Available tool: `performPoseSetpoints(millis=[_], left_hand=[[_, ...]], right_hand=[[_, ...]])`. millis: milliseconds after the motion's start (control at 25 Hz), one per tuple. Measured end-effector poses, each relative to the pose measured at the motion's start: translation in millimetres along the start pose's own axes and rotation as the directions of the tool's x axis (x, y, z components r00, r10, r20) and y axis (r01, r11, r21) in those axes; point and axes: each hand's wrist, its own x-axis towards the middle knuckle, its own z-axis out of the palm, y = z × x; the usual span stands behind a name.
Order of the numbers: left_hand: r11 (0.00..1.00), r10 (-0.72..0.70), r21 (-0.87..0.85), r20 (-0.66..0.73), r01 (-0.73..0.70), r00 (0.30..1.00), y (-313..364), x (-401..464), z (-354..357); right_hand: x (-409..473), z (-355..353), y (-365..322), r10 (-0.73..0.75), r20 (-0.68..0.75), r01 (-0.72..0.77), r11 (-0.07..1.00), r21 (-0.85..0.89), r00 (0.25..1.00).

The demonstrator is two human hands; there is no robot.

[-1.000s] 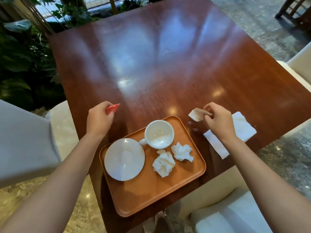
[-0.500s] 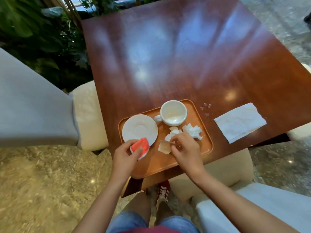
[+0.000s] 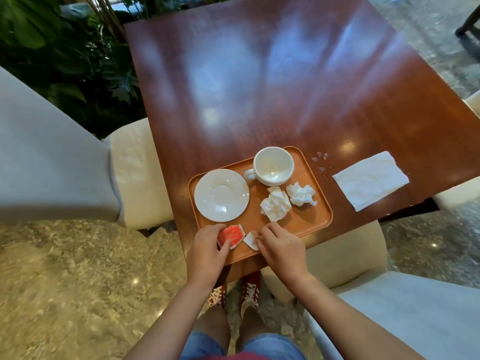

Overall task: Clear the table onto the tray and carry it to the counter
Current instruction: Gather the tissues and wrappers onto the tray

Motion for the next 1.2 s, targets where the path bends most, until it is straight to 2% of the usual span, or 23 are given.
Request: performPoseSetpoints(millis=[160,240,320,440,720,960,1200], left_hand=[[0.947,0.290,0.156,-0.030,-0.282,0.956,-14,-16,1],[0.860,0.466,0.201,0.064,-0.469,0.882,-23,-30,5],[0.819,0.518,0.202,0.142,-0.537,0.843,-30,-38,9],[0.851,0.486,0.169,0.108,-0.498,0.867,-33,-35,10],[0.857,0.486,0.167,0.057,-0.488,0.872,-41,-25,9],[0.875,0.439,0.211,0.030,-0.435,0.898,-44,13,-2],[0.870,0.445,0.253,-0.027,-0.424,0.895,-50,54,-9]], right_hand=[[-14,4,10,-0.162,-0.045,0.158,0.985,-0.072,0.986],[-23,4,20,-0.264,-0.023,0.260,0.957,-0.128,0.964],[-33,2,34,-0.322,-0.023,0.315,0.936,-0.156,0.946],[-38,1,55,-0.337,-0.034,0.327,0.930,-0.169,0.941],[-12,3,58,-0.418,-0.031,0.411,0.902,-0.137,0.908],[27,18,55,-0.392,-0.033,0.387,0.916,-0.104,0.919],[74,28,50,-0.378,-0.063,0.369,0.922,-0.121,0.924]])
